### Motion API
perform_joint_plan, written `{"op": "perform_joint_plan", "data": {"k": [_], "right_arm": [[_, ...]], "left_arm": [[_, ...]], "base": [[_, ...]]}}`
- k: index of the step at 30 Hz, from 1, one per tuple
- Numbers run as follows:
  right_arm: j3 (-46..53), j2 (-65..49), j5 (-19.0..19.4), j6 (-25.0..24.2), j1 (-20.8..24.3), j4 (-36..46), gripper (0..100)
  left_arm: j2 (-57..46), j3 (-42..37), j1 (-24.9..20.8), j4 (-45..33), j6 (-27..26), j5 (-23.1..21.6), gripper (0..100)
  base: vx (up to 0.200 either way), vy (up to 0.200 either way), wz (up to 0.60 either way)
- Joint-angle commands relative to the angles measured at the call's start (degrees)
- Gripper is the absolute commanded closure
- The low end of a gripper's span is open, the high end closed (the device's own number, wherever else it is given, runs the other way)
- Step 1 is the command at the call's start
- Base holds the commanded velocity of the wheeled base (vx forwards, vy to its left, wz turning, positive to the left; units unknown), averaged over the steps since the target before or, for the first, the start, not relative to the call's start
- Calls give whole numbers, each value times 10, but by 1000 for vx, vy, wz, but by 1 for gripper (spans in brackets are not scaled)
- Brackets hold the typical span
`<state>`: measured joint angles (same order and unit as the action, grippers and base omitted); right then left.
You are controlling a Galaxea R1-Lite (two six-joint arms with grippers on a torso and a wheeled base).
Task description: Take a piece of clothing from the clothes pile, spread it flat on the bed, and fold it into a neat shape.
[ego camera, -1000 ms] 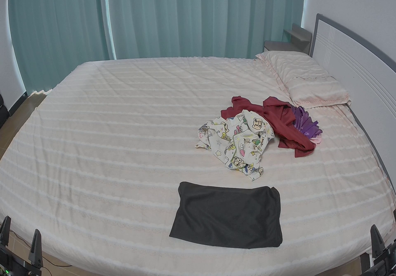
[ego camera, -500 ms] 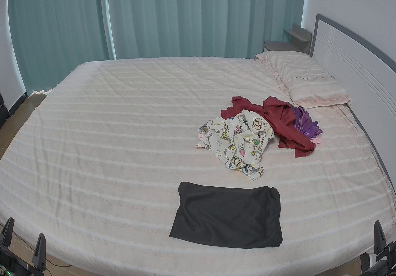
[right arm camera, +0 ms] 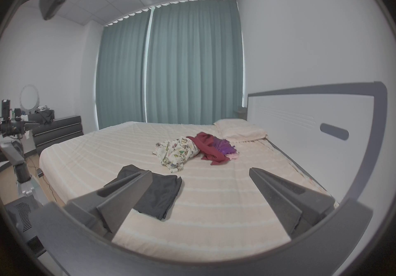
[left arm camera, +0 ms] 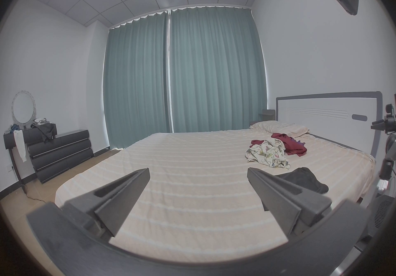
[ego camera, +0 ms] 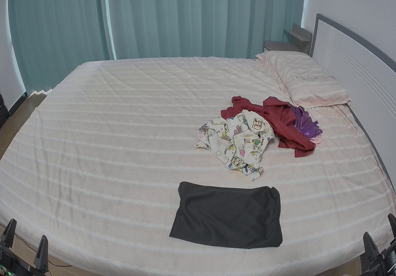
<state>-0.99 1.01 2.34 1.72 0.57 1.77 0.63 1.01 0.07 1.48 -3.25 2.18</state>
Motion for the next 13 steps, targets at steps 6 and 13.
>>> {"op": "perform_joint_plan", "data": {"k": [6, 13], "right_arm": [[10, -10, -11, -14, -2, -17, 0], [10, -10, -11, -10, -2, -17, 0]], "left_arm": [[-6, -1, 0, -1, 0, 0, 0], [-6, -2, 0, -1, 3, 0, 0]], "base": [[0, 0, 0], [0, 0, 0]]}}
